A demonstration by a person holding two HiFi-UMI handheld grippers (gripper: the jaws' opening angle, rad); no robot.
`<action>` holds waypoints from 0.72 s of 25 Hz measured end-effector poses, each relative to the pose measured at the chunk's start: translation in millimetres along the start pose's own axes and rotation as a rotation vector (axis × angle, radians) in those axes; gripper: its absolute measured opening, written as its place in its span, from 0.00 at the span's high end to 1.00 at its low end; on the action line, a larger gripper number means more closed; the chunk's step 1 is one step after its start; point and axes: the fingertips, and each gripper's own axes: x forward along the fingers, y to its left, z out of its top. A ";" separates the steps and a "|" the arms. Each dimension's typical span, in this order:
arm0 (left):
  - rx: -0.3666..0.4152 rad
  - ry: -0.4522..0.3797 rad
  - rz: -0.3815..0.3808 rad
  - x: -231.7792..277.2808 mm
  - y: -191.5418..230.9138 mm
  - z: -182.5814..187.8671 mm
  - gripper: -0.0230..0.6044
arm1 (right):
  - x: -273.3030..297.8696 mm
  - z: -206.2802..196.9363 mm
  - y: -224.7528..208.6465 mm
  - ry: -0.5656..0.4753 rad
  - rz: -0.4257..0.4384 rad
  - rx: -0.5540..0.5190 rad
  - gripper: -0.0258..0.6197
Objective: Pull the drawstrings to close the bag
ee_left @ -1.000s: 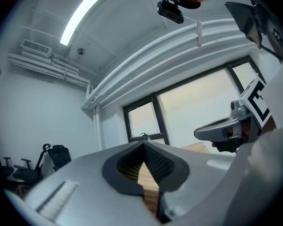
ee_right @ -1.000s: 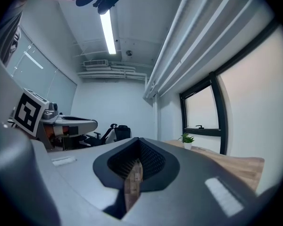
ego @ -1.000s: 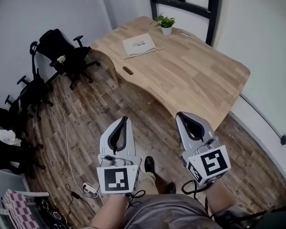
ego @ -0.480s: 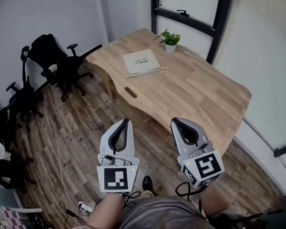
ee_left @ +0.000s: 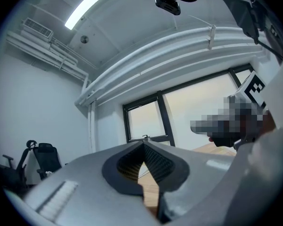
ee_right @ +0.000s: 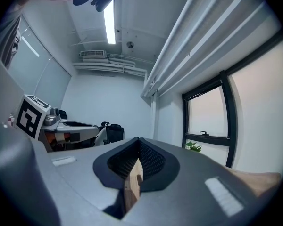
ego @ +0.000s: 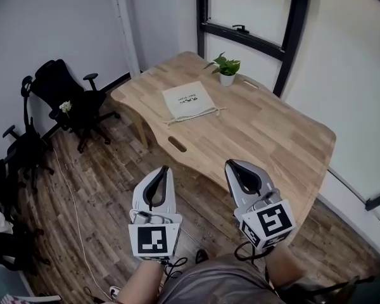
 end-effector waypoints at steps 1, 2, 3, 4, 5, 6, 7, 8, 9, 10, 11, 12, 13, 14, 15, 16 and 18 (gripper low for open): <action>-0.003 0.004 -0.005 3.7 1.9 -2.0 0.96 | 2.7 -1.5 -2.2 0.003 -0.004 0.001 0.91; -0.005 0.007 -0.010 7.8 3.5 -4.1 0.96 | 5.4 -3.1 -4.7 0.005 -0.009 0.001 0.91; -0.006 0.013 -0.014 12.4 5.4 -6.8 0.96 | 8.4 -4.9 -7.5 0.009 -0.012 0.001 0.91; -0.008 0.019 -0.017 17.3 7.7 -10.2 0.96 | 12.0 -7.1 -10.3 0.013 -0.016 0.002 0.91; -0.010 0.028 -0.019 22.2 10.0 -14.1 0.96 | 15.9 -9.7 -13.2 0.019 -0.018 0.005 0.91; -0.011 0.040 -0.020 27.0 11.9 -18.9 0.96 | 19.9 -12.6 -16.2 0.026 -0.021 0.008 0.91; -0.010 0.053 -0.021 31.7 13.2 -24.1 0.96 | 23.9 -15.5 -19.8 0.032 -0.024 0.012 0.91; -0.007 0.059 -0.024 36.7 13.8 -28.3 0.96 | 28.0 -18.2 -23.9 0.036 -0.028 0.016 0.91; -0.004 0.057 -0.029 42.5 14.2 -31.0 0.96 | 32.5 -20.3 -28.4 0.040 -0.033 0.018 0.91; 0.000 0.053 -0.034 49.0 15.1 -33.7 0.96 | 37.7 -21.9 -33.1 0.043 -0.037 0.021 0.91; 0.002 0.052 -0.038 56.0 16.9 -37.3 0.96 | 43.6 -23.2 -37.9 0.044 -0.041 0.022 0.91; 0.000 0.055 -0.039 63.4 19.4 -41.0 0.96 | 50.0 -24.5 -42.7 0.044 -0.043 0.021 0.91; -0.005 0.062 -0.039 71.4 22.1 -44.4 0.96 | 56.8 -26.2 -47.8 0.045 -0.044 0.018 0.91; -0.009 0.068 -0.039 80.0 24.5 -47.8 0.96 | 63.7 -28.3 -53.3 0.045 -0.044 0.013 0.91; -0.007 0.070 -0.041 89.4 26.6 -50.9 0.96 | 71.1 -31.0 -59.5 0.045 -0.043 0.007 0.91; -0.003 0.072 -0.044 99.3 28.6 -54.1 0.96 | 79.1 -33.9 -66.2 0.047 -0.042 0.005 0.91; 0.007 0.089 -0.047 119.0 34.3 -61.9 0.96 | 97.1 -39.0 -80.1 0.053 -0.044 0.011 0.91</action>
